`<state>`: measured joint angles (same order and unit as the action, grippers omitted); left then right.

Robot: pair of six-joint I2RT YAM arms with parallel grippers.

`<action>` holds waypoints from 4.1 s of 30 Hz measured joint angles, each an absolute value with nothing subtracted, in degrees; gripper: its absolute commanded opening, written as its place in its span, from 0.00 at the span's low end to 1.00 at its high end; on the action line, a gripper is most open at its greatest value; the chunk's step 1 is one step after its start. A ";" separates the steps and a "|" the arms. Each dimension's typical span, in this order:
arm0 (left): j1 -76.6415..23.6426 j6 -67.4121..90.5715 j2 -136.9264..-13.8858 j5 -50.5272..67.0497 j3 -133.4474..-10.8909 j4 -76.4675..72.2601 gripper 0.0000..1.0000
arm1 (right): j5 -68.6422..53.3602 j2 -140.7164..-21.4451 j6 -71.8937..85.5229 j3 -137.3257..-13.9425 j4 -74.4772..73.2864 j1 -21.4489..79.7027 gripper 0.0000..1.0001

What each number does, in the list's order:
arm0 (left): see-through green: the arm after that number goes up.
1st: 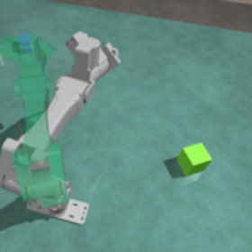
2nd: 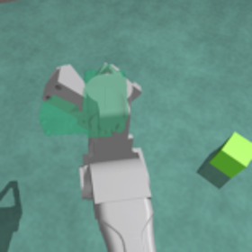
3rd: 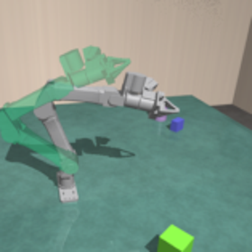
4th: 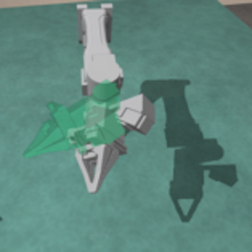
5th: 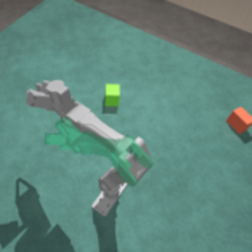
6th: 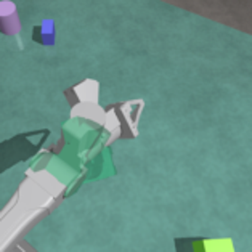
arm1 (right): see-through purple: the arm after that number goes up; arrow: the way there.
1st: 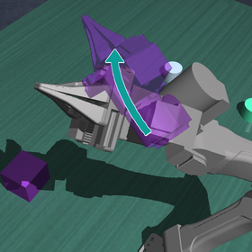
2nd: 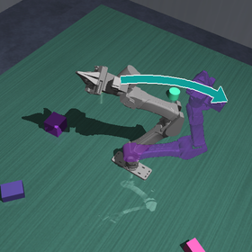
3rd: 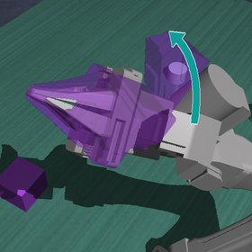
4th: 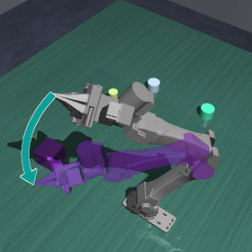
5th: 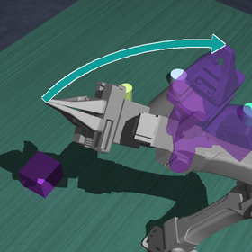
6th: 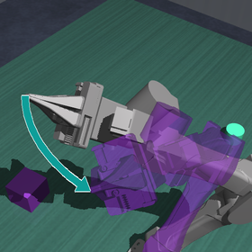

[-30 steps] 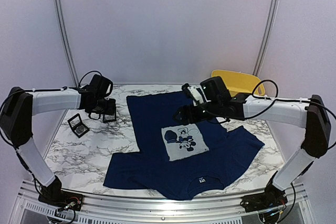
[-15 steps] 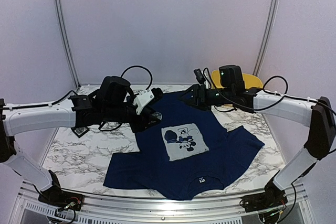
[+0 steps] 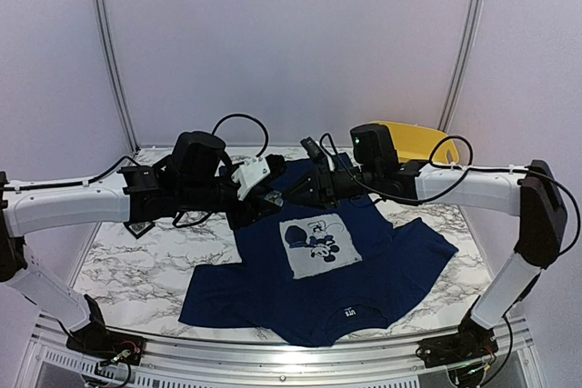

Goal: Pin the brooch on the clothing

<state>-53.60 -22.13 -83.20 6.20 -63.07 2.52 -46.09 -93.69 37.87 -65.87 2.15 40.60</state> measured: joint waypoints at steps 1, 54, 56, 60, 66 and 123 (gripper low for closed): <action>-53.60 -22.20 -83.20 5.93 -62.94 2.59 0.42 | -46.50 -94.35 38.00 -66.24 2.33 40.82 0.34; -46.24 19.11 -78.96 30.17 -71.35 -5.45 0.61 | 7.77 -76.38 -112.77 -46.28 44.53 56.42 0.00; -45.67 20.80 -79.05 31.09 -71.33 -7.18 0.60 | 7.70 -76.38 -114.41 -46.28 44.51 56.64 0.00; -43.88 23.29 -80.27 33.10 -72.07 -9.13 0.62 | 6.68 -76.14 -116.16 -46.46 42.74 57.32 0.00; -42.48 25.12 -85.34 34.52 -76.20 -8.32 0.62 | 5.52 -75.31 -117.03 -46.48 40.16 57.98 0.00; -45.84 35.55 -83.00 23.22 -61.89 -37.98 0.00 | 33.54 -100.29 -118.80 -59.31 77.45 66.78 0.42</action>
<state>-45.84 35.55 -83.00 23.22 -61.89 -37.98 33.54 -100.29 -118.80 -59.31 77.45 66.78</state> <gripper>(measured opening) 0.010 0.064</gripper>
